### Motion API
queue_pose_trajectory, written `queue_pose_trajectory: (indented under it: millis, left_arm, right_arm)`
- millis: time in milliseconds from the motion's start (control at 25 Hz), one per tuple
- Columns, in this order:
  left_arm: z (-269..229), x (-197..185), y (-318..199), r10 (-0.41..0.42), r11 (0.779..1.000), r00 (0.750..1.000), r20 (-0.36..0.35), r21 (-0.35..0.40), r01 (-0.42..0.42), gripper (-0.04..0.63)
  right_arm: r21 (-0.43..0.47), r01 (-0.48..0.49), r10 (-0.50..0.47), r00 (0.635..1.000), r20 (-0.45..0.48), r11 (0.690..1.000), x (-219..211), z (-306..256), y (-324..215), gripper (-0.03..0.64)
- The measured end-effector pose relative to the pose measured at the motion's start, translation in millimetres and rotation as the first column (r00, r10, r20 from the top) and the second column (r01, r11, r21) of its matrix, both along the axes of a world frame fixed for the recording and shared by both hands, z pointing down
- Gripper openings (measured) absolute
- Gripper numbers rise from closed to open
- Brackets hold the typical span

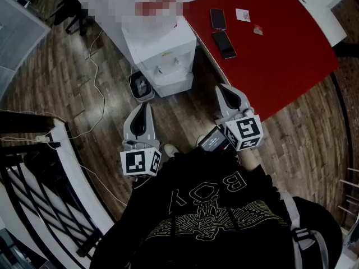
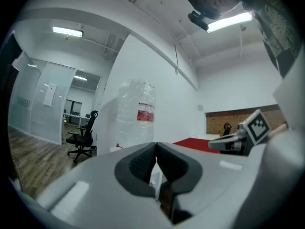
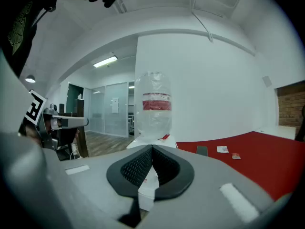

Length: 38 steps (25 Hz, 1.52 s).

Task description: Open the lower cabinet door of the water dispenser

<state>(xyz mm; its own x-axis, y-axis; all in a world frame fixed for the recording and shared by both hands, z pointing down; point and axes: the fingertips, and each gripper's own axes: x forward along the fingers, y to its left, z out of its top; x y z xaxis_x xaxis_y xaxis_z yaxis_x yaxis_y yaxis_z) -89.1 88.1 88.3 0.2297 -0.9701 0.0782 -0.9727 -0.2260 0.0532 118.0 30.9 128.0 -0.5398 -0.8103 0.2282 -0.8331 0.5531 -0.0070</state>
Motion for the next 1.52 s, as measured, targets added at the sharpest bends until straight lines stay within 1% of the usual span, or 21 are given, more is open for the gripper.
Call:
queue_pose_trajectory:
  millis: [680, 1240, 1440, 1520]
  left_arm:
    - [3.7, -0.8, -5.5, -0.006, 1.000, 1.000, -0.009, -0.012, 0.006, 0.006]
    - [17.7, -0.5, -7.4, -0.026, 0.998, 0.999, -0.024, -0.049, 0.025, 0.008]
    - [17.0, 5.2, -4.8, -0.052, 0.997, 0.998, -0.020, -0.051, 0.051, 0.007]
    - [15.6, 9.5, -3.7, -0.061, 0.997, 0.998, -0.013, -0.052, 0.060, 0.007]
  right_arm:
    - [-0.017, 0.000, 0.000, 1.000, -0.004, 1.000, 3.0, 7.6, -6.1, -0.003]
    - [-0.050, 0.020, -0.020, 1.000, -0.004, 0.999, 2.3, 21.7, -4.0, -0.003]
    - [-0.041, 0.050, -0.049, 0.999, 0.015, 0.998, 4.3, 20.7, -2.6, -0.003]
    - [-0.017, 0.058, -0.058, 0.998, 0.009, 0.998, 5.4, 16.9, -4.1, -0.003]
